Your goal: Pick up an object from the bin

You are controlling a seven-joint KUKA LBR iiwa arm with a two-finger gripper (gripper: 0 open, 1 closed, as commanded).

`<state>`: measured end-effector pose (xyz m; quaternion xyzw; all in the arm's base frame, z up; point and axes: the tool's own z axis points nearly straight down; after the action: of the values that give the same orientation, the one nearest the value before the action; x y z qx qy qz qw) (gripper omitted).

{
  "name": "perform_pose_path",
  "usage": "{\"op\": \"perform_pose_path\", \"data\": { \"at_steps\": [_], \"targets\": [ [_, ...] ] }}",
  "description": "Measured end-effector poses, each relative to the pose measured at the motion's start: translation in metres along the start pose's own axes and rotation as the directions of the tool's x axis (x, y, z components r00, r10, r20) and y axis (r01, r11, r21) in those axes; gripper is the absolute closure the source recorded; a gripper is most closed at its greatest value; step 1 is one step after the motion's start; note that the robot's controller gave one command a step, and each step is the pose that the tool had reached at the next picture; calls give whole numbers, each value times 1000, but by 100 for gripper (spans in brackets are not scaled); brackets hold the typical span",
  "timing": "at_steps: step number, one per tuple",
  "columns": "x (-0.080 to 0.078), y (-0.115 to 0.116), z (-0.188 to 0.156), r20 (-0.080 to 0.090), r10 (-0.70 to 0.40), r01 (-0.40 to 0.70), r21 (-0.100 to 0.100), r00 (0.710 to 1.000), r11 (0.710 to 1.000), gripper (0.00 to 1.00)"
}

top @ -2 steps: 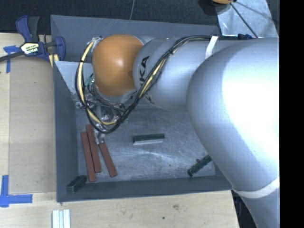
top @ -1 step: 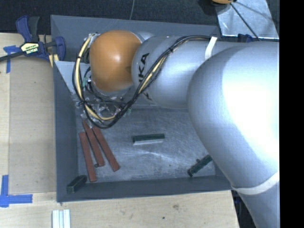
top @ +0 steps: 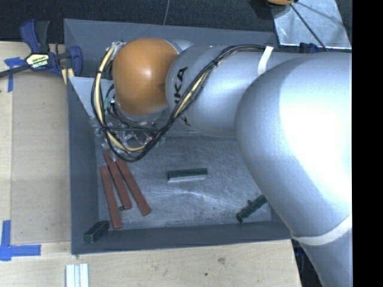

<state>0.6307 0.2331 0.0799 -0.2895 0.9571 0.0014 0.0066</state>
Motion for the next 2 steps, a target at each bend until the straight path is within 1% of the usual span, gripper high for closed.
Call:
{"op": "perform_pose_path", "data": {
  "at_steps": [1,2],
  "targets": [
    [8,4,-196,-1,-125,125,1,992,992,100],
    [9,4,-191,-9,-123,123,-2,992,992,100]
  ]
}}
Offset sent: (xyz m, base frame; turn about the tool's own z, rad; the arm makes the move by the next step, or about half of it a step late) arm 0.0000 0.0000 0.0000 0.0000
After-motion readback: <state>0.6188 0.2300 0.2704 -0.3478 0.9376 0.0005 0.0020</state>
